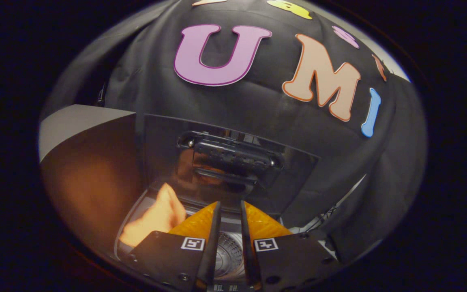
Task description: Put the clothes into the washing machine and then close the washing machine lid.
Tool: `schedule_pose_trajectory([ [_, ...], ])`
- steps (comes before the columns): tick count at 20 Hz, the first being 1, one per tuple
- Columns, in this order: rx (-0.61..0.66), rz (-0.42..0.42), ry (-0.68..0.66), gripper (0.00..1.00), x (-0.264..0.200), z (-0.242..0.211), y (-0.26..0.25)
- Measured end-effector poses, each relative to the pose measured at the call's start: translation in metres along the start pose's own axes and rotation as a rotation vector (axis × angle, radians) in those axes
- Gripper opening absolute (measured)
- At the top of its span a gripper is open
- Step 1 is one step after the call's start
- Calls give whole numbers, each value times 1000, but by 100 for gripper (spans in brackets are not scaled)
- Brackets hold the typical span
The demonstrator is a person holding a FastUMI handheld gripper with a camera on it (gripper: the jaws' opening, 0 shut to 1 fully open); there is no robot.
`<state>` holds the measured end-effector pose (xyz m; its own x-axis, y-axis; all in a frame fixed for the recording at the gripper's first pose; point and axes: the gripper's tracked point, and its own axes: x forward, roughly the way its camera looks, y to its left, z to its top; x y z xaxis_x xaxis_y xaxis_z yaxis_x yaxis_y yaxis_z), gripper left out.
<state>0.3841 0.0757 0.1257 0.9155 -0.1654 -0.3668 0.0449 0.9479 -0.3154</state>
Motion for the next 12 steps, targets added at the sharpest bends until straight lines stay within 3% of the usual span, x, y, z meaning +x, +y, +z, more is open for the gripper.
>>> schedule_pose_trajectory([
  [6, 45, 36, -17, 30, 1, 1, 6],
  [9, 94, 72, -72, 30, -2, 22, 14],
  [12, 132, 94, -132, 38, -5, 50, 17],
])
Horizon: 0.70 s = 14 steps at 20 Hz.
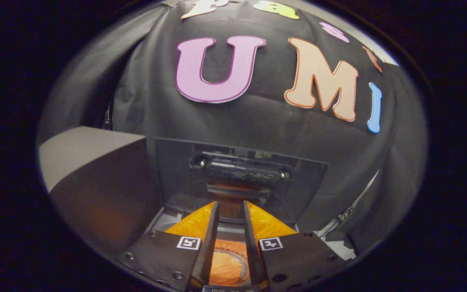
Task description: Put the clothes into the washing machine and then close the washing machine lid.
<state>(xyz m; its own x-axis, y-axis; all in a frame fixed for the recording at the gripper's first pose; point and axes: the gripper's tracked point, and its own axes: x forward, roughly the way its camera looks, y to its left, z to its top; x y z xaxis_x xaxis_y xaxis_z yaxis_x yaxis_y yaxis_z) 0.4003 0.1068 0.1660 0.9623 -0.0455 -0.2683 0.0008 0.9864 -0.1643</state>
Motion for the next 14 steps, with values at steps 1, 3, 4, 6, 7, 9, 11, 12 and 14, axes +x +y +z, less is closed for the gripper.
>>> schedule_pose_trajectory([
  [1, 11, 5, -17, 38, 0, 9, 2],
  [3, 39, 17, -54, 38, 3, 26, 6],
  [4, 49, 15, -73, 39, 5, 36, 6],
  [6, 69, 17, -119, 50, 11, 58, 7],
  [7, 83, 14, -138, 52, 13, 66, 7],
  [9, 113, 0, -159, 65, 22, 82, 2],
  [11, 135, 1, -170, 79, 33, 92, 3],
  [12, 136, -14, -170, 84, 38, 95, -1],
  [14, 137, -22, -163, 94, 53, 97, -3],
])
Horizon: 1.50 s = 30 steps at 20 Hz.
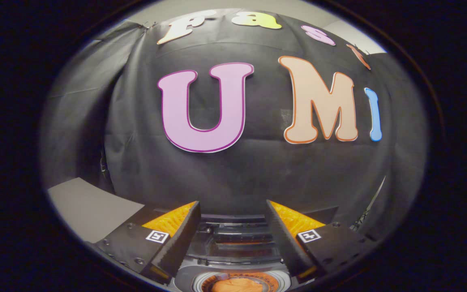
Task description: Put the clothes into the washing machine and then close the washing machine lid.
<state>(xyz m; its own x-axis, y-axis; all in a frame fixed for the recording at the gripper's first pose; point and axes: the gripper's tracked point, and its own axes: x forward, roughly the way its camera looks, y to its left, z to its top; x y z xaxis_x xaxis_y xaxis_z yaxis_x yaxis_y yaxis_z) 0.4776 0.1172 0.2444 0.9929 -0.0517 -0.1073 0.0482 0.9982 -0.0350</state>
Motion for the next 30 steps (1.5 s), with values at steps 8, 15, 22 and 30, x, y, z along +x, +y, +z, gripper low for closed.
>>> schedule_pose_trajectory([
  [8, -59, -54, 37, 100, 48, -22, 1],
  [15, 0, -10, 53, 97, 47, -31, 3],
  [22, 8, -8, -51, 96, 1, -36, 2],
  [30, 6, 2, 7, 96, -59, -58, 3],
])
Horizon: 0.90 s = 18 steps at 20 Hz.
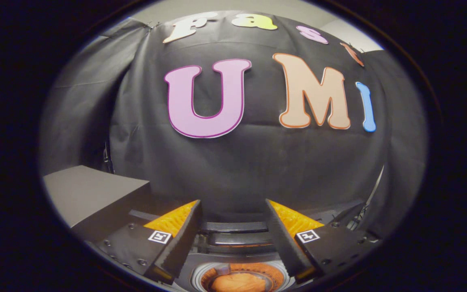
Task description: Put the clothes into the washing machine and then close the washing machine lid.
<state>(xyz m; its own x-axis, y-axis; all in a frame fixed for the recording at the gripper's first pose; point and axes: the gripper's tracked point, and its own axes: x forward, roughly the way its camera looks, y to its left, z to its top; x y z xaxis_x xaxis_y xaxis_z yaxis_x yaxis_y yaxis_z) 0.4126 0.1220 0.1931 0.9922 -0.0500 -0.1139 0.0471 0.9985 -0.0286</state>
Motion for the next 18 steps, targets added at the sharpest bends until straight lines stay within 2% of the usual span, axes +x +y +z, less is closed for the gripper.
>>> schedule_pose_trajectory([
  [5, 55, 34, 60, 96, -29, -19, 0],
  [11, 162, 29, 63, 96, -47, -22, -12],
  [18, 156, 9, 23, 96, -63, -13, -26],
])
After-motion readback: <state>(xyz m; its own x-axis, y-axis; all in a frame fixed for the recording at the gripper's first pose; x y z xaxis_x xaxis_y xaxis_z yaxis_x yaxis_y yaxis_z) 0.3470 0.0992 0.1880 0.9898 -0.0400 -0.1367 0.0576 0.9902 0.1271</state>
